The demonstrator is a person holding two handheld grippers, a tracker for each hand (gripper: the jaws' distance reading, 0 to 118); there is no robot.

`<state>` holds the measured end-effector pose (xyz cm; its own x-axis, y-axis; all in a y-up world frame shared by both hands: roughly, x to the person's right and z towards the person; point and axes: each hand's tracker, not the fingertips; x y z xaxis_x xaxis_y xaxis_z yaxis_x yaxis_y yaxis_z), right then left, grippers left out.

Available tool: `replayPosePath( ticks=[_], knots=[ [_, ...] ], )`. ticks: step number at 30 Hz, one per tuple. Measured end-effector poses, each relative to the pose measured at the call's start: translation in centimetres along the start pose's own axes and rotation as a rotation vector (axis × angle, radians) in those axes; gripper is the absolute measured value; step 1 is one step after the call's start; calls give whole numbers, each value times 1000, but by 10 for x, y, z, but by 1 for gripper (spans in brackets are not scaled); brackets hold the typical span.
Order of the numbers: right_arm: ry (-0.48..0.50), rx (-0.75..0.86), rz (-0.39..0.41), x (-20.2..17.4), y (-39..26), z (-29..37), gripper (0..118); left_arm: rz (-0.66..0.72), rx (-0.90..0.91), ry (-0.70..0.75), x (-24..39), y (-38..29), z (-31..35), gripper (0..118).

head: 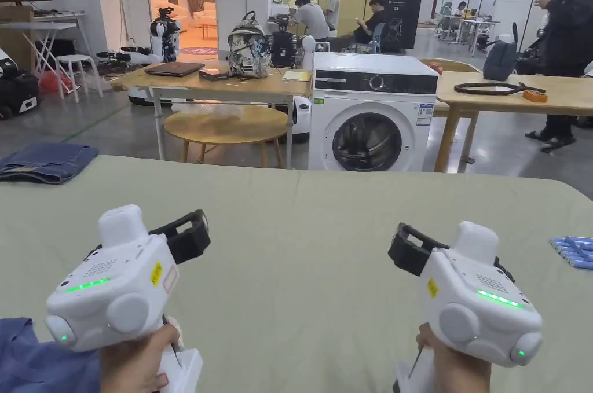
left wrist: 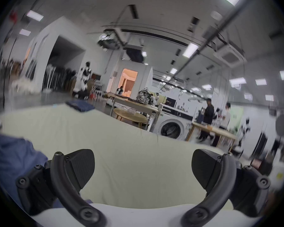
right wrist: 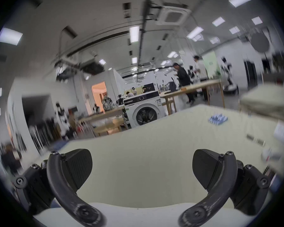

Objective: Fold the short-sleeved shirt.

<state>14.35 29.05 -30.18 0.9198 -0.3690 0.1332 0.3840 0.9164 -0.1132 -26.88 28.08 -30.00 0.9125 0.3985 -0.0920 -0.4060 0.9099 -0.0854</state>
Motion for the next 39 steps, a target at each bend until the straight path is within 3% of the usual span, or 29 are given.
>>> replayPosePath(
  ticks=[2, 3, 4, 6, 9, 12, 15, 16, 18, 20, 21, 25, 27, 30, 33, 35, 39],
  knots=[
    [2, 3, -121, 6, 4, 0, 118, 98, 11, 10, -8, 2, 0, 116],
    [5, 10, -134, 7, 5, -1, 118, 77, 18, 16, -8, 5, 1, 116],
    [2, 13, -90, 6, 6, -2, 118, 38, 19, 23, -4, 7, -1, 116],
    [-8, 26, 161, -7, 9, -6, 118, -232, 20, 78, 8, 11, -3, 116],
    [-4, 105, 788, -37, -2, -6, 118, -737, 28, 147, 38, 4, -4, 116],
    [-14, 254, 1280, -53, -22, 4, 118, -1111, 70, 139, 56, -6, 1, 115],
    [-20, 284, 1657, -54, -43, 0, 118, -1314, 96, 160, 63, -15, -1, 115],
    [-19, 306, 1734, -53, -49, 1, 118, -1338, 96, 159, 65, -15, 3, 115],
    [-24, 325, 1801, -54, -57, 3, 118, -1308, 93, 148, 67, -15, 5, 115],
    [-27, 292, 1674, -54, -57, 2, 118, -1168, 75, 121, 66, -11, 8, 115],
    [-29, 254, 1566, -56, -55, 2, 118, -1067, 64, 92, 65, -8, 9, 115],
    [-17, 43, 1027, -53, -32, -2, 118, -618, 27, 48, 48, 3, 14, 113],
    [-22, -12, 747, -43, -23, -4, 118, -439, 40, 21, 38, 4, 18, 106],
    [-13, -32, 468, -29, -17, -5, 118, -317, 51, 23, 24, 5, 11, 102],
    [-13, -33, 311, -21, -15, -2, 118, -242, 65, 12, 12, 5, 3, 102],
    [-6, -32, 253, -24, -4, 16, 118, -230, 73, -6, 8, 7, 1, 102],
    [-10, -42, 250, -20, -6, 7, 118, -260, 66, -2, 21, 9, 14, 102]
  ],
)
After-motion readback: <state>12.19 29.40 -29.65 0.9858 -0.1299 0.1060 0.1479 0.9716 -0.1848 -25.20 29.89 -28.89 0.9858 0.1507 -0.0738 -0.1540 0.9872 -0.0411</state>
